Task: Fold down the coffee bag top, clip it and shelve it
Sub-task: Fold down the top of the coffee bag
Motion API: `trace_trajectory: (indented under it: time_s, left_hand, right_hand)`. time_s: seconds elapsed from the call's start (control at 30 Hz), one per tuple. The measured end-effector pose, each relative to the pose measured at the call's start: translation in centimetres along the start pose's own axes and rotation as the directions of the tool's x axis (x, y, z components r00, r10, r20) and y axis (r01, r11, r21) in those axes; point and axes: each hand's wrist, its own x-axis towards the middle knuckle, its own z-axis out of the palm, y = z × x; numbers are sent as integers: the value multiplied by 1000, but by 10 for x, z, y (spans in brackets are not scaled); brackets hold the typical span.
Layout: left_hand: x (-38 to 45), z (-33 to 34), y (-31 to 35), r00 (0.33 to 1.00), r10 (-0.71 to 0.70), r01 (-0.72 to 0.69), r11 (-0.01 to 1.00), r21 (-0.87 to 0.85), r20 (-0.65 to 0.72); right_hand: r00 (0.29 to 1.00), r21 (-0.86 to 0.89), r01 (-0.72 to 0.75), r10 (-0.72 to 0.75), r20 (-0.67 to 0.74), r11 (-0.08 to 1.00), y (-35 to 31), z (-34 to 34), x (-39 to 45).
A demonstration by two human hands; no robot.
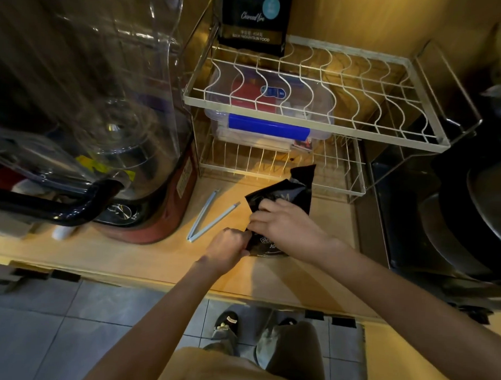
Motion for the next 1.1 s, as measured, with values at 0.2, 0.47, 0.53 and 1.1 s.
trace_trajectory:
  time_s: [0.2, 0.47, 0.53, 1.1]
  left_hand:
    - [2, -4, 2, 1000, -3, 3, 1000, 10, 9]
    - [-6, 12, -3, 998, 10, -19, 991, -132, -64]
    - [-8, 14, -3, 995, 9, -25, 987, -161, -96]
    - [-4, 17, 15, 990, 104, -101, 994, 35, -92]
  right_hand:
    - [961, -235, 174, -113, 254, 956, 3, -17, 17]
    - [991, -110, 54, -40, 127, 992, 20, -31, 22]
    - [994, -74, 38, -30, 106, 997, 23, -30, 18]
    - [894, -169, -26, 99, 438, 985, 18, -81, 26]
